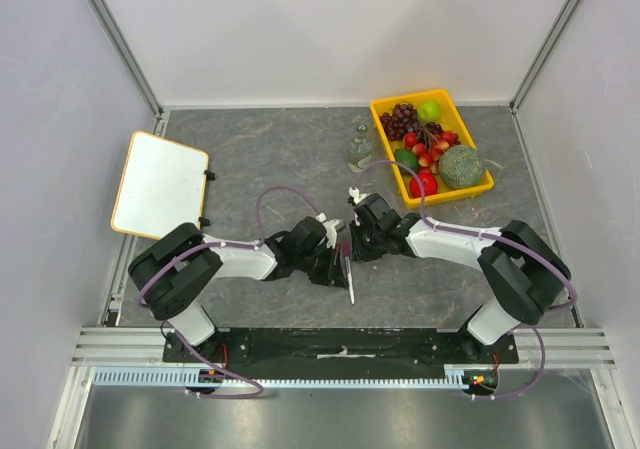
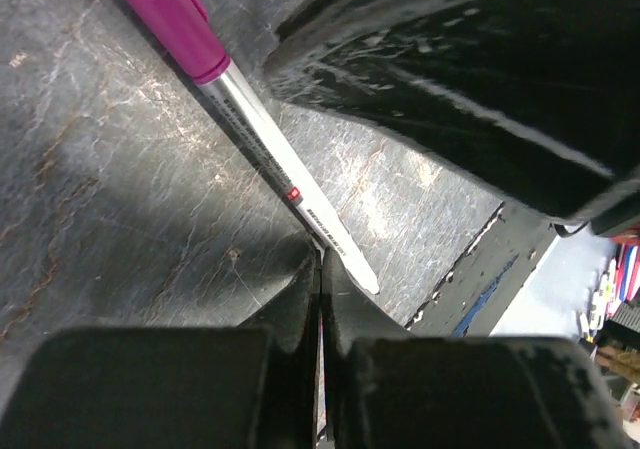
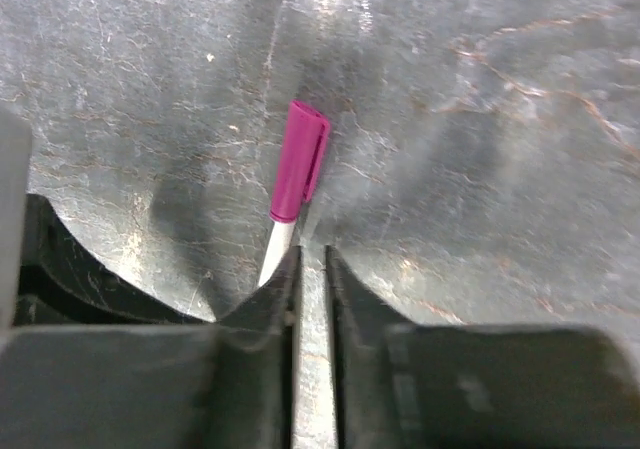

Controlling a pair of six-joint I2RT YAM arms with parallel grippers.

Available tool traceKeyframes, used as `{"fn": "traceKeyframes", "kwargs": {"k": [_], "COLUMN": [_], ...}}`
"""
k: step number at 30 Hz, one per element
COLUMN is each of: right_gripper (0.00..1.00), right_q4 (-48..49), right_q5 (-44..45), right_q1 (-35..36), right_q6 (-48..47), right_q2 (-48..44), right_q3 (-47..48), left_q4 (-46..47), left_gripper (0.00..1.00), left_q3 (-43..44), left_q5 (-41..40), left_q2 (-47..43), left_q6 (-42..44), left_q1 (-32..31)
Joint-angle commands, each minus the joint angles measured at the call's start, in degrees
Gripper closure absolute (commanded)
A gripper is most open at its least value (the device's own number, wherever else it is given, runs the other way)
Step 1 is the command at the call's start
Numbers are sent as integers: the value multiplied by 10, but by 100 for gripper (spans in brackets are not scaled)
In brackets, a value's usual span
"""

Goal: Write a sentence on the whiteboard
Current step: Pick up the whiteboard marker at the center of the board.

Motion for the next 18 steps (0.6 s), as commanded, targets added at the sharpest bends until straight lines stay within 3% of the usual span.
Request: {"fn": "traceKeyframes", "kwargs": {"k": [1, 6, 9, 12, 13, 18], "right_gripper": [74, 40, 28, 27, 27, 41], "right_q4": [-39, -66, -68, -78, -80, -84], "right_q5": [47, 38, 22, 33, 36, 48], "right_q1": [-2, 0, 7, 29, 36, 79], "right_q6": [-5, -22, -26, -24, -23, -13], "right_q2": [-60, -102, -105, -89, -82, -36], "right_q3": [7, 2, -3, 3, 5, 22], "left_q4": [-48, -138, -192, -247, -266, -331], "left_gripper": [96, 85, 59, 32, 27, 23], "left_q3": [-15, -22, -23, -17, -11, 35], "left_q5": [-72, -138, -183, -223, -229, -252], "left_q2": [-22, -118, -199, -275, -299, -357], "left_q6": [-18, -18, -25, -30, -29, -12], "left_q1": [-3, -2, -1, 4, 5, 10]}}
